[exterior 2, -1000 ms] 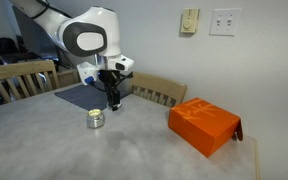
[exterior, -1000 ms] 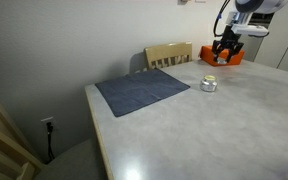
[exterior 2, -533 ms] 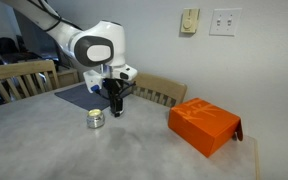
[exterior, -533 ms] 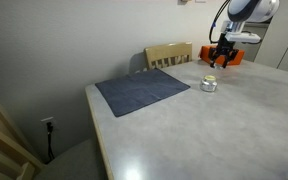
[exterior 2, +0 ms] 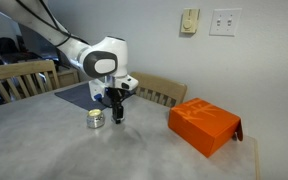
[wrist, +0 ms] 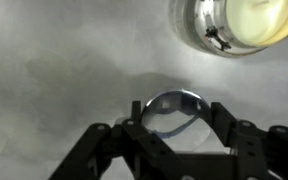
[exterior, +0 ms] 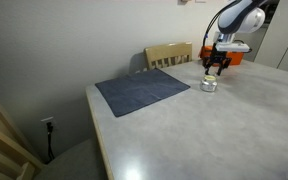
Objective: Close the silver jar
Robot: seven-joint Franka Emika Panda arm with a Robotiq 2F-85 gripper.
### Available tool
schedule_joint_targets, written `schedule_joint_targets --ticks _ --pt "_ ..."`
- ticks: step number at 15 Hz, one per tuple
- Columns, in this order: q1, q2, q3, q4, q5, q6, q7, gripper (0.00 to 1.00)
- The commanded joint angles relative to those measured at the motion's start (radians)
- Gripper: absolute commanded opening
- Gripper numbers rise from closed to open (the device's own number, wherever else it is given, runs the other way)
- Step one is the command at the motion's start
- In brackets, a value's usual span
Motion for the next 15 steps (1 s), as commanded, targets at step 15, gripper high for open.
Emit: schedule_joint_targets --ticks 15 --pt "0.019 0.118 -0.041 0.104 0.007 0.0 0.091 0.47"
